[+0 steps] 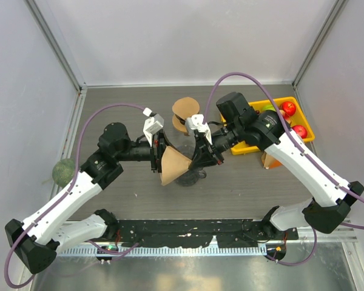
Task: Place the coffee filter in the dripper
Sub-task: Adjust the coffee filter.
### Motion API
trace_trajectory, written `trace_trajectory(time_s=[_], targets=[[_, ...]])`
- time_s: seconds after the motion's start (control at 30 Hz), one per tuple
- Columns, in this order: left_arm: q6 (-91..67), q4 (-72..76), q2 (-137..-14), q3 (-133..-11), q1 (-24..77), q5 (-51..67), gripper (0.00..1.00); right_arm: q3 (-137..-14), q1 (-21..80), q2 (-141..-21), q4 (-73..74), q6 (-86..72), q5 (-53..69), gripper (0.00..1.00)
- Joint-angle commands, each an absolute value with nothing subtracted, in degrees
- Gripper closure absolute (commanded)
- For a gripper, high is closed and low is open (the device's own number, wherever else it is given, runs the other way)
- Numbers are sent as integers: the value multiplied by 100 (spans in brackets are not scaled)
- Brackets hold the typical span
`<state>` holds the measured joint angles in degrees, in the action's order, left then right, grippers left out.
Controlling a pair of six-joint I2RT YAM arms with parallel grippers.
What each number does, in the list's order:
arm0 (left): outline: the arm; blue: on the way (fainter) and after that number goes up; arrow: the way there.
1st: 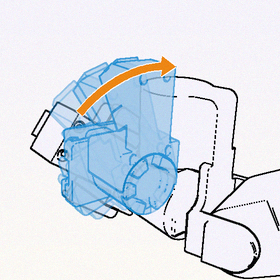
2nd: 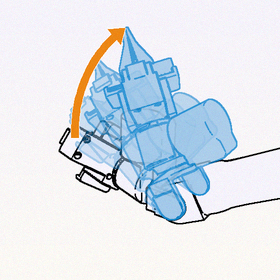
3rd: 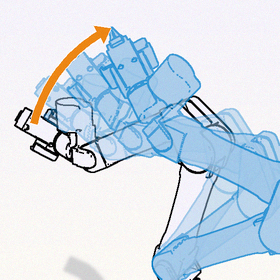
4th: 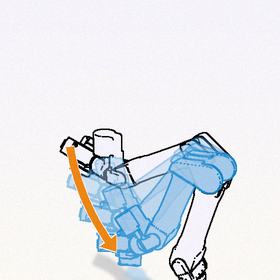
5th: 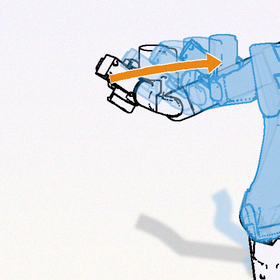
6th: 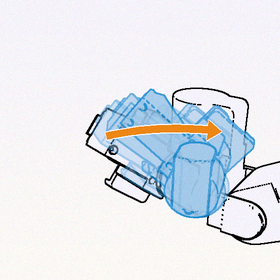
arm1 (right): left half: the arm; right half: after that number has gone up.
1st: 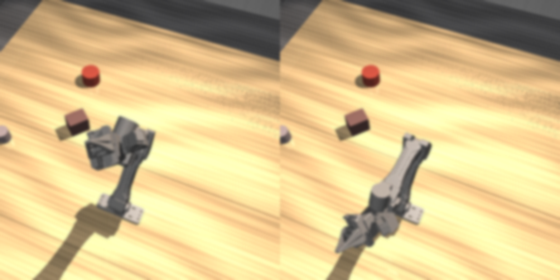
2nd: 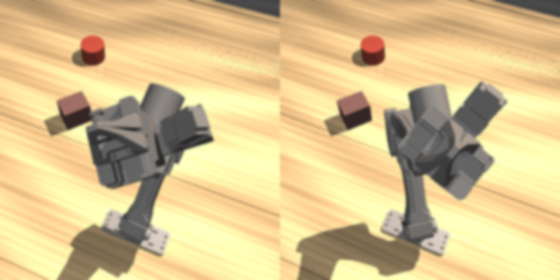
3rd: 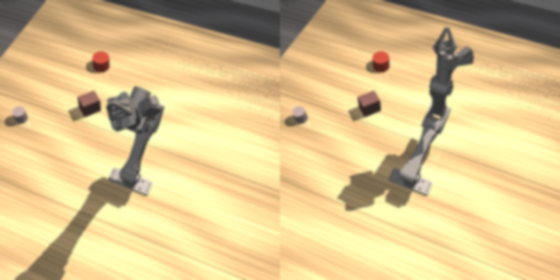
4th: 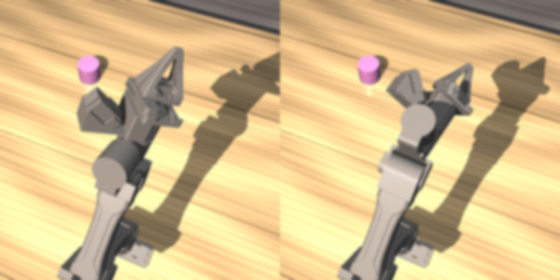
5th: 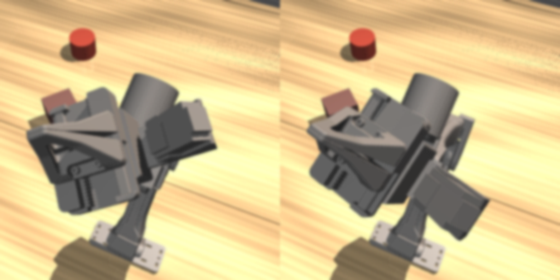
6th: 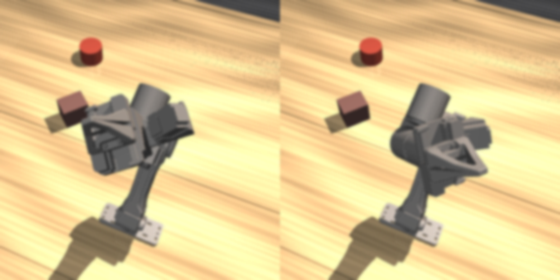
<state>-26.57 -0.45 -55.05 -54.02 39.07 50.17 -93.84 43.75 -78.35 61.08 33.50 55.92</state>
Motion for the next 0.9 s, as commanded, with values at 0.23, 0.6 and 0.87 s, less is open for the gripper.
trace_trajectory(time_s=[0.23, 0.6, 0.87], targets=[[-3128, 255, -5511, -5344, 3894, 5018, 100, -9413, 4386, -7533, 5915, 3427, 5609, 80], [-3419, -956, -5519, -5809, 3709, 4703, 100, -8298, 4974, -6487, 4009, 3735, 2176, 8], [-3516, -1476, -5651, -6222, 3648, 4307, 100, -8130, 5432, -6618, 3586, 3955, 1407, 8]])
